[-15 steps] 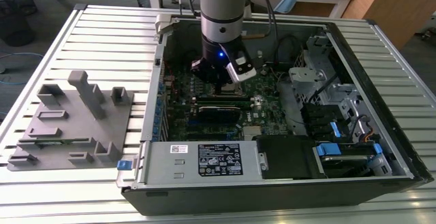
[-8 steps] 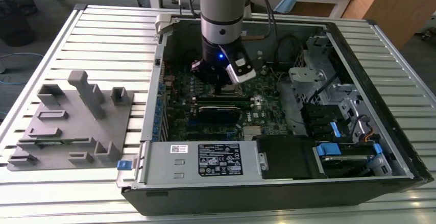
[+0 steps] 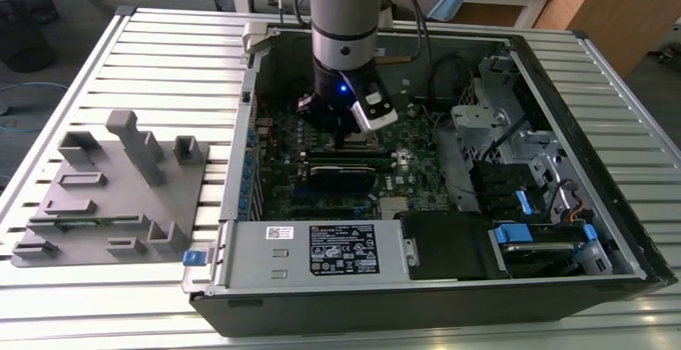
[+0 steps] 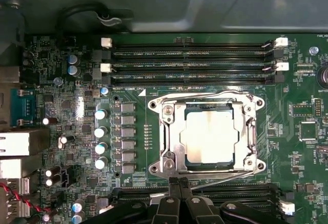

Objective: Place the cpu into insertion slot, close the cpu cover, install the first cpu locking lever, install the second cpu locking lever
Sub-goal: 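Install the second cpu locking lever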

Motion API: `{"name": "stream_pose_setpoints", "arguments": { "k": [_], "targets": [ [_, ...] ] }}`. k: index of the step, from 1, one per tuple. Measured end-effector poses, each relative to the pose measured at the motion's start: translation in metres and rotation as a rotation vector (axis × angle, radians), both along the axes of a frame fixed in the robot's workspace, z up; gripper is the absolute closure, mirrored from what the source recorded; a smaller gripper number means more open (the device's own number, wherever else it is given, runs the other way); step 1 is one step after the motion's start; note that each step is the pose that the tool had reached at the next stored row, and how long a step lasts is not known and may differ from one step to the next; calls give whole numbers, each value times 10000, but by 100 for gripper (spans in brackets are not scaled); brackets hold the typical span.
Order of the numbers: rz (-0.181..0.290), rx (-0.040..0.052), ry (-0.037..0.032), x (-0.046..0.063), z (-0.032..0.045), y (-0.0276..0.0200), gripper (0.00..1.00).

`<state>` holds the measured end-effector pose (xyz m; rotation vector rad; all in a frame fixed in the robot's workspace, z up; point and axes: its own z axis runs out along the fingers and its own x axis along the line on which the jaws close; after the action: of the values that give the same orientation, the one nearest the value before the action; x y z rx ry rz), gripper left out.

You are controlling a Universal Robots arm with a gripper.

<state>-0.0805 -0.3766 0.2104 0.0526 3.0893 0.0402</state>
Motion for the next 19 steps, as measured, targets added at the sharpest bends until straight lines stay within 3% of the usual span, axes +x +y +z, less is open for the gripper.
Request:
{"name": "stream_pose_setpoints", "arguments": {
  "k": [15, 19],
  "targets": [
    [-29, -3, 3, -40, -58, 0, 89],
    [-30, 69, 1, -47, -59, 0, 89]
  ]
}}
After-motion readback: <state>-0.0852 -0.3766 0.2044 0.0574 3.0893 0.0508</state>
